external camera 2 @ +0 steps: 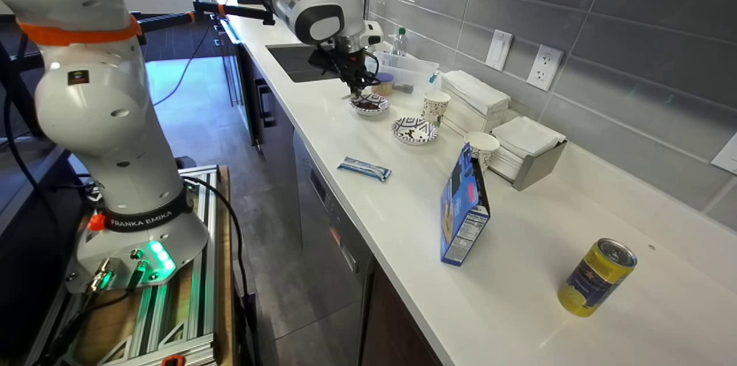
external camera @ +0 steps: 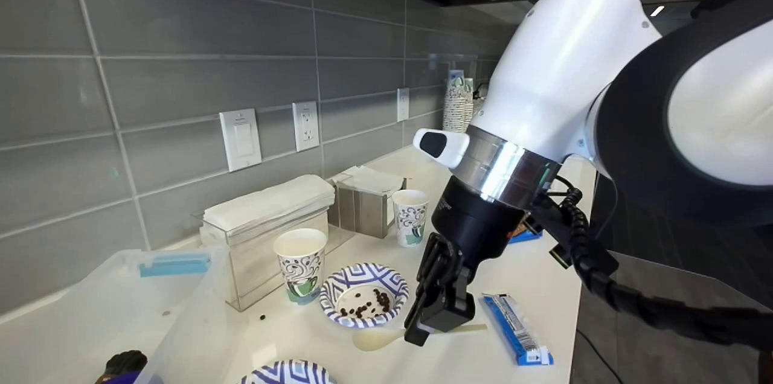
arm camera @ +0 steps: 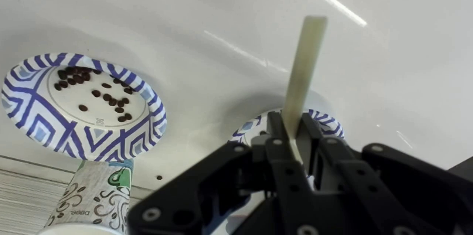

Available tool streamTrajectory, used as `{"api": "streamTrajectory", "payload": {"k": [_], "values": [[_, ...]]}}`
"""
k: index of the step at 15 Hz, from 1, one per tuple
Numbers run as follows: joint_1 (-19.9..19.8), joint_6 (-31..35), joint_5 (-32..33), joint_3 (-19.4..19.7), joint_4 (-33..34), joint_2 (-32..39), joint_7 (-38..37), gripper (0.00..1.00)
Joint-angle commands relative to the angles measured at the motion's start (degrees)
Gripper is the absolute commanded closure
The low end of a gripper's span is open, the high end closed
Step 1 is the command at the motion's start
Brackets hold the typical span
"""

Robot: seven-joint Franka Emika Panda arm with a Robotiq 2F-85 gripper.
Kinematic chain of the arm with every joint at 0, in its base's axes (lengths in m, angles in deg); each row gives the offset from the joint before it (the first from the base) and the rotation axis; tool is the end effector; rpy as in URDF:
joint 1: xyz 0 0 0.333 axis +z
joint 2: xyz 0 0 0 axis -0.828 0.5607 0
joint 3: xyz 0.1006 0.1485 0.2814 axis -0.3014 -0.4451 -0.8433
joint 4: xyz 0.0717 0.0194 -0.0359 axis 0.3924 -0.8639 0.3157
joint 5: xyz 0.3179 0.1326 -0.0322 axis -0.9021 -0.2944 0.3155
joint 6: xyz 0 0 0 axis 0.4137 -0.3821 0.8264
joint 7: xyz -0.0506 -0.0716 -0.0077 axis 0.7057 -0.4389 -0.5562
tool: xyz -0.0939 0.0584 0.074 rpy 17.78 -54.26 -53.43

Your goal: Take one scoop from the bowl on the left and empty into the bowl on the right

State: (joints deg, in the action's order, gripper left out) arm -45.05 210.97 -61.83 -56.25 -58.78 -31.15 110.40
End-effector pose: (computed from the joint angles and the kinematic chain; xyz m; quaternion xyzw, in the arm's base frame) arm 0.4282 0.2383 0.3570 -0.9231 -0.3258 -0.1823 0.0924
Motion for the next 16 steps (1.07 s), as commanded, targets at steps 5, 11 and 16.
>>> {"api": "streamTrajectory", "payload": {"k": [5, 11, 16], "values": [[-2.51, -6.54, -24.85, -3.42, 14.53, 11.01, 23.77, 0.97], [-3.37, -17.38, -27.91, -1.21, 24.13, 21.36, 26.41, 0.97], [-2.02, -21.91, -24.83, 0.53, 29.62, 28.15, 20.78, 0.97]]}}
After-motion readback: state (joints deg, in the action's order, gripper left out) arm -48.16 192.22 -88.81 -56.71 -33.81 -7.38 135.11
